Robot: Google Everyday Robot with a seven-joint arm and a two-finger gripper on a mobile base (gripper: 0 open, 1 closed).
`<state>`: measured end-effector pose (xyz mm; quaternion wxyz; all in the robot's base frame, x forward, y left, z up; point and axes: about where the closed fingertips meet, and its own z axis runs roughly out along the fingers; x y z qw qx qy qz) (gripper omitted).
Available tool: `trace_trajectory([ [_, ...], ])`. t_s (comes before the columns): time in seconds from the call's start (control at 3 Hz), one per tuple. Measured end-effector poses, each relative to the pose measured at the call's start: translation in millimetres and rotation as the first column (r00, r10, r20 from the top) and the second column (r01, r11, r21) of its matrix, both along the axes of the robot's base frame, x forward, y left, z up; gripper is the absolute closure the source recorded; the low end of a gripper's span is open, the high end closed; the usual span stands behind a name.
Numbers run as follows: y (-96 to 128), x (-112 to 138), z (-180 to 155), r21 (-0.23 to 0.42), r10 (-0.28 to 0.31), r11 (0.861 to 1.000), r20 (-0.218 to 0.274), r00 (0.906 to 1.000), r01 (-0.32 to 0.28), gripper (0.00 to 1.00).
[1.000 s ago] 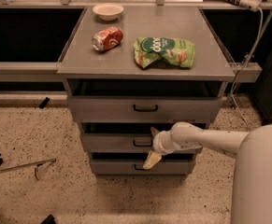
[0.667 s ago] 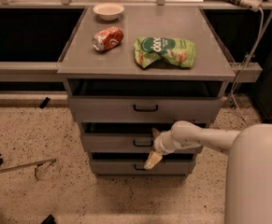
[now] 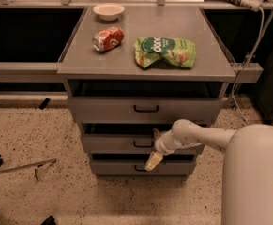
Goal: Open middle drawer
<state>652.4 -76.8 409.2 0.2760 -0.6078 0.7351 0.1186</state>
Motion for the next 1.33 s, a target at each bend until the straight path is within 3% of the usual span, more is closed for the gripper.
trace_trajectory([
  [0.33,2,-18,15,0.052,0.027,0.998,-0.041,0.9988,-0.025,0.0],
  [0.67,2,-64,36,0.118,0.064,0.992,-0.131,0.9893,-0.048,0.0],
  [1.0,-1,-115,53,0.153,0.067,0.988,-0.221,0.9729,-0.034,0.0],
  [1.33,0,-118,50,0.151,0.073,0.988,-0.226,0.9714,-0.039,0.0],
])
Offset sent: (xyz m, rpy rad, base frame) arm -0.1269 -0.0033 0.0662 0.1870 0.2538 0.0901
